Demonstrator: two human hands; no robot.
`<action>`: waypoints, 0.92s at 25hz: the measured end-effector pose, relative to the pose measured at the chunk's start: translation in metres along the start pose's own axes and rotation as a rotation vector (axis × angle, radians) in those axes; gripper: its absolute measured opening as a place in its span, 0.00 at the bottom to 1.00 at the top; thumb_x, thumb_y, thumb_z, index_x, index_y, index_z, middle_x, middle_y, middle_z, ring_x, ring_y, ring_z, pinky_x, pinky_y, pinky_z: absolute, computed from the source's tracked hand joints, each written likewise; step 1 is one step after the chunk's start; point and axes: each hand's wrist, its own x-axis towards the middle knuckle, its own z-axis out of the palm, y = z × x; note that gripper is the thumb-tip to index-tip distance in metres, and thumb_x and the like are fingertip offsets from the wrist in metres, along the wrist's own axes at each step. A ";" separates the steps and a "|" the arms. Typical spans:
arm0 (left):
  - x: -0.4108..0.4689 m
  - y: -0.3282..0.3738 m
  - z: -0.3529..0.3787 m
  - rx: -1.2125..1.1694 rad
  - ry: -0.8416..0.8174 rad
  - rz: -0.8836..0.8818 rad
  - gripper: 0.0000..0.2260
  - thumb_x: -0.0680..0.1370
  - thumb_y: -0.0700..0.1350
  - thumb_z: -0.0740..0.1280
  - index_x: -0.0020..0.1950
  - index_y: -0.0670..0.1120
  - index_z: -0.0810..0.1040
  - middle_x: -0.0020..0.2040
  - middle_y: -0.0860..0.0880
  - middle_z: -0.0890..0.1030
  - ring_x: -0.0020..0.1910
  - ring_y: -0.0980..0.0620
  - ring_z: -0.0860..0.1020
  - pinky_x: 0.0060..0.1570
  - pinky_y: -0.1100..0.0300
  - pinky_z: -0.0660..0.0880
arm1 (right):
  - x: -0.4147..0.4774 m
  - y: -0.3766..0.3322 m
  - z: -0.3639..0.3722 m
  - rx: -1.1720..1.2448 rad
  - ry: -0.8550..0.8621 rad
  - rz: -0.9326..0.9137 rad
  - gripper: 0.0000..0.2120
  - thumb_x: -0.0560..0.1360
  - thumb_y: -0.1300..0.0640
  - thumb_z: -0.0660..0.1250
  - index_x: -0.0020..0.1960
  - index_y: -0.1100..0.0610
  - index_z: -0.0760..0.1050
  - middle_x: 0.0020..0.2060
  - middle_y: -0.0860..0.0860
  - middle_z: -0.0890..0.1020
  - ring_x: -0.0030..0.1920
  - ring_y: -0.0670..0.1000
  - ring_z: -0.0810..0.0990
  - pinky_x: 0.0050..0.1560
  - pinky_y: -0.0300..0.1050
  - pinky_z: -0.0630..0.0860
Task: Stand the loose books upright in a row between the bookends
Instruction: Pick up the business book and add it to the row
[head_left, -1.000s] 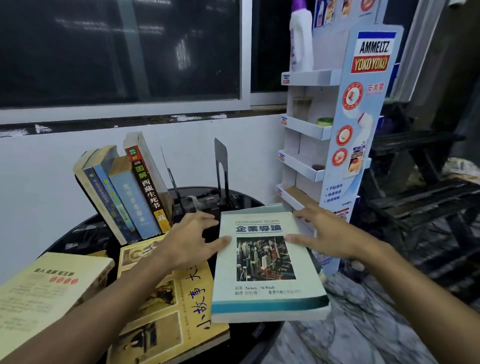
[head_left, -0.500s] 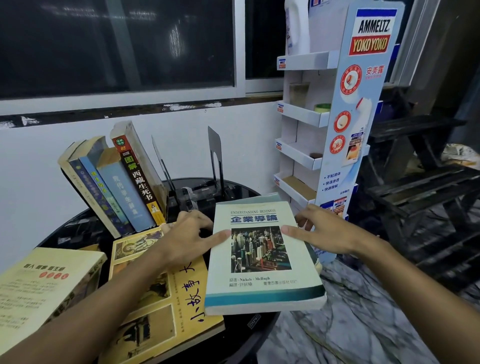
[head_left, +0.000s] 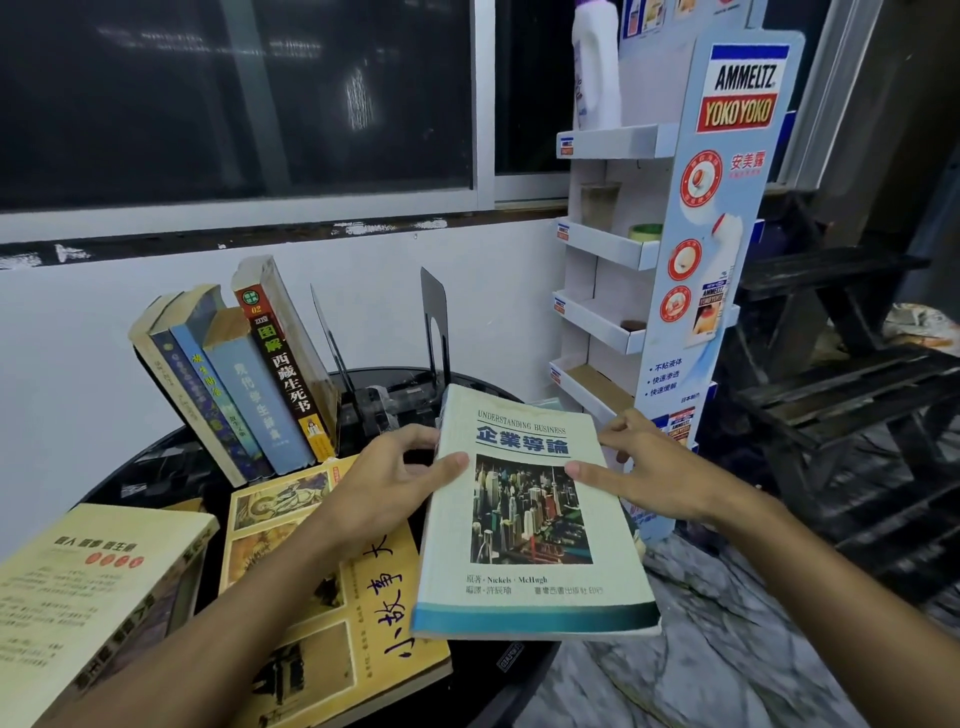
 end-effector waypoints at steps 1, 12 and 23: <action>0.000 0.002 0.000 -0.027 0.018 0.026 0.14 0.79 0.46 0.70 0.63 0.45 0.76 0.58 0.48 0.84 0.48 0.50 0.86 0.45 0.60 0.82 | -0.001 0.000 -0.002 0.004 0.011 -0.012 0.23 0.74 0.33 0.65 0.66 0.38 0.75 0.55 0.42 0.69 0.59 0.39 0.69 0.51 0.33 0.68; 0.000 0.027 -0.016 -0.233 0.066 0.222 0.19 0.77 0.43 0.69 0.68 0.44 0.72 0.60 0.49 0.84 0.56 0.45 0.84 0.50 0.50 0.83 | 0.001 -0.042 -0.038 0.390 0.280 -0.168 0.26 0.66 0.44 0.76 0.63 0.49 0.80 0.50 0.42 0.87 0.50 0.46 0.85 0.57 0.49 0.81; 0.003 0.050 -0.034 -0.180 0.150 0.315 0.18 0.78 0.38 0.68 0.67 0.46 0.72 0.63 0.50 0.81 0.55 0.46 0.85 0.52 0.48 0.82 | 0.017 -0.079 -0.063 0.360 0.561 -0.342 0.28 0.65 0.53 0.81 0.64 0.53 0.80 0.53 0.44 0.85 0.47 0.45 0.85 0.50 0.43 0.83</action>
